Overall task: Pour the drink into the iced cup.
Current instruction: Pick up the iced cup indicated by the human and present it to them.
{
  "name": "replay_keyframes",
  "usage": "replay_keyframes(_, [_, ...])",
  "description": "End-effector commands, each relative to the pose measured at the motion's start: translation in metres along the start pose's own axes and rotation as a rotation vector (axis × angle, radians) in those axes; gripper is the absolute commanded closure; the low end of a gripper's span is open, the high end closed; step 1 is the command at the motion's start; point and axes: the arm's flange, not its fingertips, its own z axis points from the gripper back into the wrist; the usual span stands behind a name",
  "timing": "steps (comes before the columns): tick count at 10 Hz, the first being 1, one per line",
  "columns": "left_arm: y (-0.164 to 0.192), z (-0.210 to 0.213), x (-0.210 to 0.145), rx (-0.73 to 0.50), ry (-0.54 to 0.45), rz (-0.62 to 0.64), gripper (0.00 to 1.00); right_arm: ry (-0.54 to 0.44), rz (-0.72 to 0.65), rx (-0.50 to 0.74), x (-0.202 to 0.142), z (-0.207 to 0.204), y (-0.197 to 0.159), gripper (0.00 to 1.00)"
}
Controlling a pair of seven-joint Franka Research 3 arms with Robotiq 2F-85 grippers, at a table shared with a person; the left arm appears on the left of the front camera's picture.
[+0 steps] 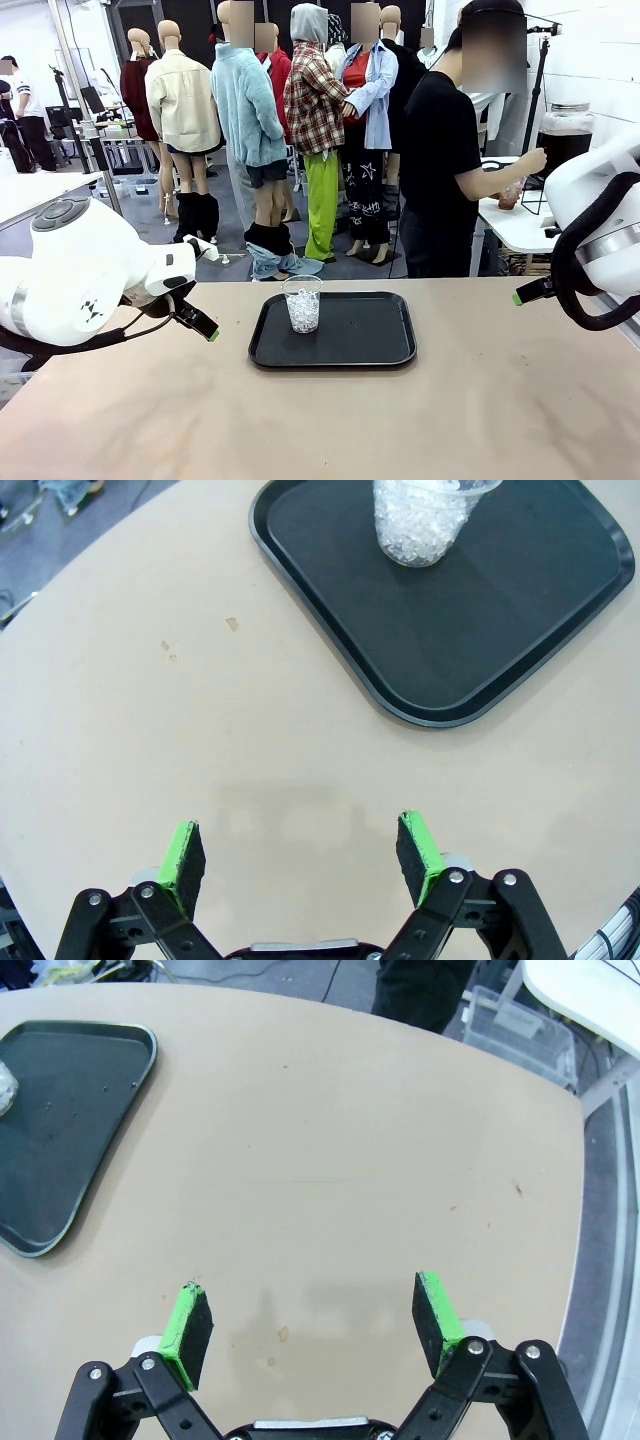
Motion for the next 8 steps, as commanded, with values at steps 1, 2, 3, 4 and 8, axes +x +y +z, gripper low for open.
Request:
replay_keyframes(1, [0.0016,0.0007,-0.0006,0.000,-0.002,0.004,0.00,-0.014,-0.001,0.001,-0.0036,-0.0001,-0.0007,0.00])
replay_keyframes(2, [0.0016,0.0007,-0.0006,0.000,-0.002,0.004,0.00,-0.014,-0.001,0.001,-0.0036,-0.0001,-0.0007,0.00])
replay_keyframes(3, [0.0016,0.0007,-0.0006,0.000,-0.002,0.004,0.00,-0.014,-0.001,0.001,-0.0036,-0.0001,-0.0007,0.00])
replay_keyframes(4, [0.0016,0.0007,-0.0006,0.000,-0.002,0.004,0.00,-0.014,-0.001,0.001,-0.0036,-0.0001,-0.0007,0.00])
replay_keyframes(8, [0.0016,0.0007,-0.0006,0.000,-0.002,0.004,0.00,-0.014,-0.001,0.001,-0.0036,-0.0001,-0.0007,0.00])
